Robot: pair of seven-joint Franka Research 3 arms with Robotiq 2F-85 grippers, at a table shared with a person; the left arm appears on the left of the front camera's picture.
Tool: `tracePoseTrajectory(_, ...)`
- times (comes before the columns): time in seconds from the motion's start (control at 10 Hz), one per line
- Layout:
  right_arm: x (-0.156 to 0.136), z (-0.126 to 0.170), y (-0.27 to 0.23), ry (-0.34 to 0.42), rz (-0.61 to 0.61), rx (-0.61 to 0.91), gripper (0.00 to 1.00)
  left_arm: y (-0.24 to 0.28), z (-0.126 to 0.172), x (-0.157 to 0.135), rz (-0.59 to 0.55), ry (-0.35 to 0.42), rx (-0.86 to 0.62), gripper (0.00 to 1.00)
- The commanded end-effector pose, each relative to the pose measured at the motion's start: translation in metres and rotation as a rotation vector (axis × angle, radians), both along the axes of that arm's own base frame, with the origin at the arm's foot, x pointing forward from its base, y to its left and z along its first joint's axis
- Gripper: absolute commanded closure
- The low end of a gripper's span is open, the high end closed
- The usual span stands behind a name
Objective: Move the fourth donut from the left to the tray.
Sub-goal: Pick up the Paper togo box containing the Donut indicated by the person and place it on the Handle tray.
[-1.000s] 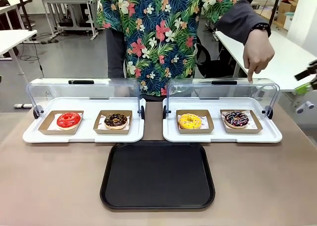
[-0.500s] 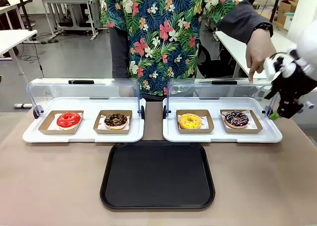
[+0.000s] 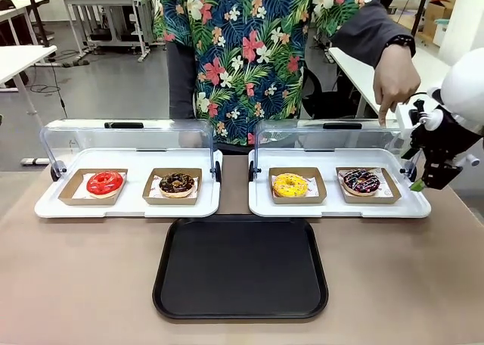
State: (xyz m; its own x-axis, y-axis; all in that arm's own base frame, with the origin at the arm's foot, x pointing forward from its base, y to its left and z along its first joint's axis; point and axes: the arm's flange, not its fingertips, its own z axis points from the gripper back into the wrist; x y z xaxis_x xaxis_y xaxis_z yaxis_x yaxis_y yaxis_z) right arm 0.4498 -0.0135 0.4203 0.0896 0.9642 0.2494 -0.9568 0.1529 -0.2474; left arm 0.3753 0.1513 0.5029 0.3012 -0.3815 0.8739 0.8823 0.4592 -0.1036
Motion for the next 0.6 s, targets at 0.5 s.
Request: tracePoseTrajectory(0.5, 0.028, -0.03, 0.008, -0.036, 0.047, -0.106, 0.0, -0.001, 0.003, 0.0, 0.002, 0.006, -0.015, 0.0)
